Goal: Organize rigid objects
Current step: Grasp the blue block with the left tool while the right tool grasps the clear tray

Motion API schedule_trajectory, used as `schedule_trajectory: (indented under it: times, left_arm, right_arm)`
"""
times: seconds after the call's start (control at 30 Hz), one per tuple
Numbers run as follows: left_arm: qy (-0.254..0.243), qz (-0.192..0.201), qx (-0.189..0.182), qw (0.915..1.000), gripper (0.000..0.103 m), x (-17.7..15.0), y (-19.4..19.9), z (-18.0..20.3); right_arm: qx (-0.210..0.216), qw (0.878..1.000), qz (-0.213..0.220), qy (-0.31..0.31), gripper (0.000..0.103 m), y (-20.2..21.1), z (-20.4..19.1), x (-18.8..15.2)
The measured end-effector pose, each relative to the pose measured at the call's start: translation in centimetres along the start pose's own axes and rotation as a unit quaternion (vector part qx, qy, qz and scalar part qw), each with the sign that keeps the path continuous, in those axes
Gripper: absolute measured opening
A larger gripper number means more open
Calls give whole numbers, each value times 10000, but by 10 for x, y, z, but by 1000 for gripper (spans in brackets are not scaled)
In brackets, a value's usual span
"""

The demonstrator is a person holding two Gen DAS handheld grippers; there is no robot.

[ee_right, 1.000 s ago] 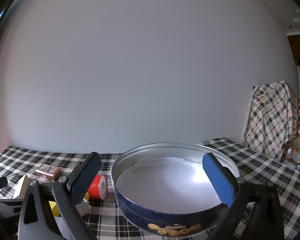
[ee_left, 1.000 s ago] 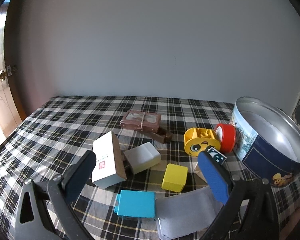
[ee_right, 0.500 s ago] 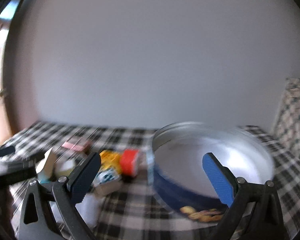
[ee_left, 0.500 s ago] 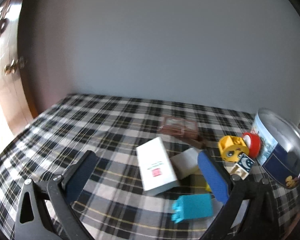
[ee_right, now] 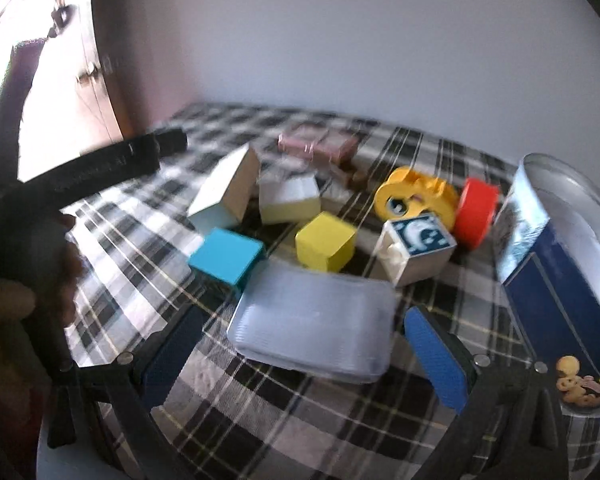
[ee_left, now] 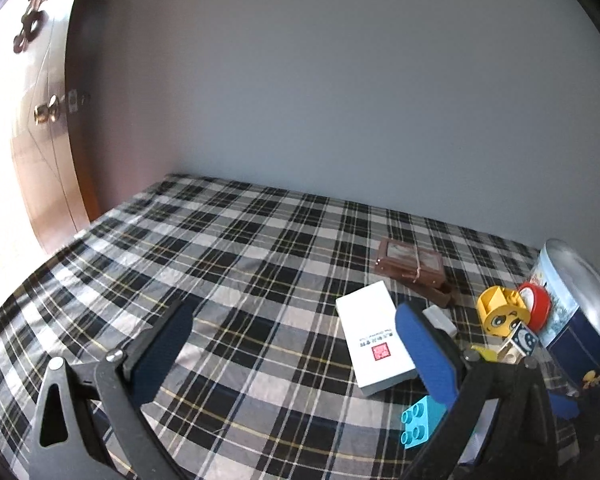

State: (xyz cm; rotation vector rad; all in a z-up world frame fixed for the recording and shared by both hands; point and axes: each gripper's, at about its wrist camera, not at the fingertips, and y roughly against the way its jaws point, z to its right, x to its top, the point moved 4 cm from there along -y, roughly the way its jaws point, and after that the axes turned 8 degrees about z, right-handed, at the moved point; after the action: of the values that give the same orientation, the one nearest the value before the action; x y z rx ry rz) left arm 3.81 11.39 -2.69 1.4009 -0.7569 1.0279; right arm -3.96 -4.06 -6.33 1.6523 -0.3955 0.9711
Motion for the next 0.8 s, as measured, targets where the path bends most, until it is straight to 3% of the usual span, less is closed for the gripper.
schedule_trajectory:
  times: [0.1, 0.13, 0.27, 0.37, 0.5, 0.6, 0.67, 0.8]
  left_arm:
    - [-1, -56, -158, 9999, 102, -2, 2, 7]
    - [-12, -79, -209, 9998, 102, -3, 1, 9]
    - [-90, -73, -304, 9995, 102, -6, 2, 15]
    - [4, -149, -504, 9986, 102, -8, 4, 20]
    - [-119, -267, -1093, 9936, 102, -19, 18, 39]
    - [-687, -425, -1349, 9876, 93, -29, 25, 65]
    - [-846, -628, -1357, 9851, 86, -34, 22, 76]
    - [-895, -1034, -1366, 9811, 61, -42, 11, 80]
  right_arm:
    - [-202, 9993, -295, 73, 98, -3, 3, -1]
    - [-189, 9993, -330, 44, 88, -3, 4, -1]
    - [-124, 9992, -212, -320, 85, 7, 24, 1]
    - [-362, 9984, 122, -415, 85, 21, 39, 6]
    - [-914, 9911, 886, -391, 85, 56, 66, 12]
    - [-1339, 9815, 1292, -448, 85, 80, 80, 16]
    - [-1401, 9768, 1529, -536, 85, 95, 84, 19]
    - [-1438, 9715, 1807, -531, 85, 111, 85, 24]
